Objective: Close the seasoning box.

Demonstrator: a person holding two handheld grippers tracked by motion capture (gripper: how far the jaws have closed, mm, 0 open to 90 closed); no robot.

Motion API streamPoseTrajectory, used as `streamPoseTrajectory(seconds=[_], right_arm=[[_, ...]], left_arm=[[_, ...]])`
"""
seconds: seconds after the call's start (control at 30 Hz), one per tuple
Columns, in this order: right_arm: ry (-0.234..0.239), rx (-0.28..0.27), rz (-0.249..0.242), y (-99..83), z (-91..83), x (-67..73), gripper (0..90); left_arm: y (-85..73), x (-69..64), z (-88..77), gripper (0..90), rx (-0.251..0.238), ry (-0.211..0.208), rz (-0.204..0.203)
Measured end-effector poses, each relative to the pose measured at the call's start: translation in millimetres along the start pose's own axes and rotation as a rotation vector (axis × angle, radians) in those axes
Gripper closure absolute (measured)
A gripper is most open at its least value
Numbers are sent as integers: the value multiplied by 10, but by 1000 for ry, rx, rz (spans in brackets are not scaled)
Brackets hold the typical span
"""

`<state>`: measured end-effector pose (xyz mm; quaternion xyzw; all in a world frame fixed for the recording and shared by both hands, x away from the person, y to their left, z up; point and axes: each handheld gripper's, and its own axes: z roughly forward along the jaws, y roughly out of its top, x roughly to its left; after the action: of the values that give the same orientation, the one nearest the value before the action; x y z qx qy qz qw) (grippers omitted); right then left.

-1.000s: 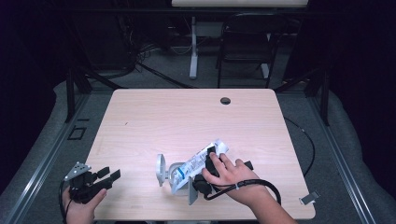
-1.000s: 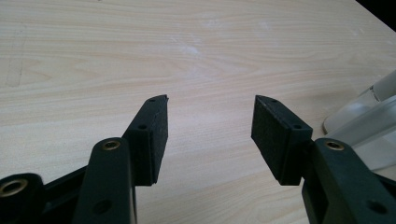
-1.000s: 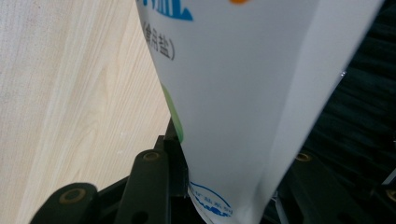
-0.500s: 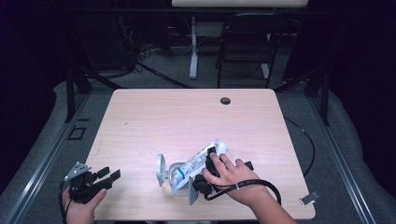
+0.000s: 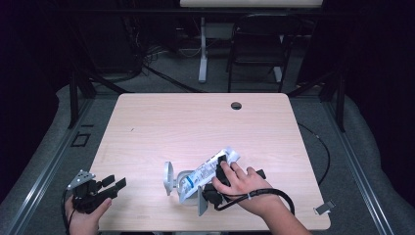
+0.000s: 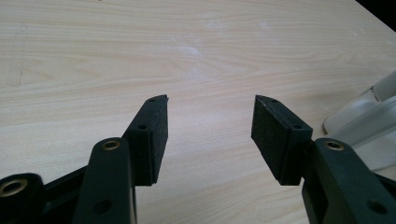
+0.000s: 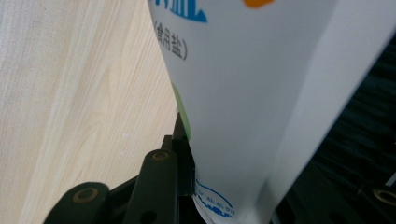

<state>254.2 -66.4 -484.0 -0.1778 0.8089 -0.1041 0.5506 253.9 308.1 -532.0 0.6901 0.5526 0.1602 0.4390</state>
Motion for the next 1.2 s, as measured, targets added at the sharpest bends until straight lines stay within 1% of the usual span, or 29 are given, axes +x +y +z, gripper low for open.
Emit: streamPoseTrajectory(seconds=[0.03, 0.07, 0.1, 0.17, 0.37, 0.4, 0.43, 0.47, 0.6, 0.73, 0.8, 1.03, 1.2], right_arm=[[-5, 22, -18, 9, -22, -16, 709], [2, -15, 12, -3, 8, 7, 710], [2, -28, 21, -5, 17, 16, 712], [-2, 2, -3, 6, -5, 1, 715], [-6, 3, -7, 8, -15, 4, 726], [-6, -4, -1, 6, -10, 8, 727], [-4, 3, -6, 9, -18, 6, 728], [-1, -3, -1, 6, -13, 10, 729], [2, 2, -3, 6, -19, 13, 736], [5, -12, 9, 4, -18, 23, 751], [8, -12, 10, 4, -21, 30, 755], [7, -8, 16, -2, -36, 45, 768], [12, -18, 34, -11, -34, 56, 773]], left_arm=[[-1, 0, 1, 463, -2, 1, 0], [-1, 2, 1, 463, 0, 0, -1], [-2, 3, 2, 463, 0, 0, -1], [-4, 7, 2, 463, 1, 1, -3], [-6, 10, 6, 463, -2, 2, -4], [-6, 9, 6, 463, -2, 2, -4], [-6, 10, 6, 463, -1, 2, -3], [-7, 10, 7, 463, -1, 2, -5], [-9, 14, 8, 463, 1, 2, -4], [-10, 13, 10, 463, 1, 2, -5], [-10, 14, 8, 462, 7, 0, -4], [-14, 14, 15, 462, 5, 2, -3], [-15, 15, 18, 462, 5, 3, -3]])
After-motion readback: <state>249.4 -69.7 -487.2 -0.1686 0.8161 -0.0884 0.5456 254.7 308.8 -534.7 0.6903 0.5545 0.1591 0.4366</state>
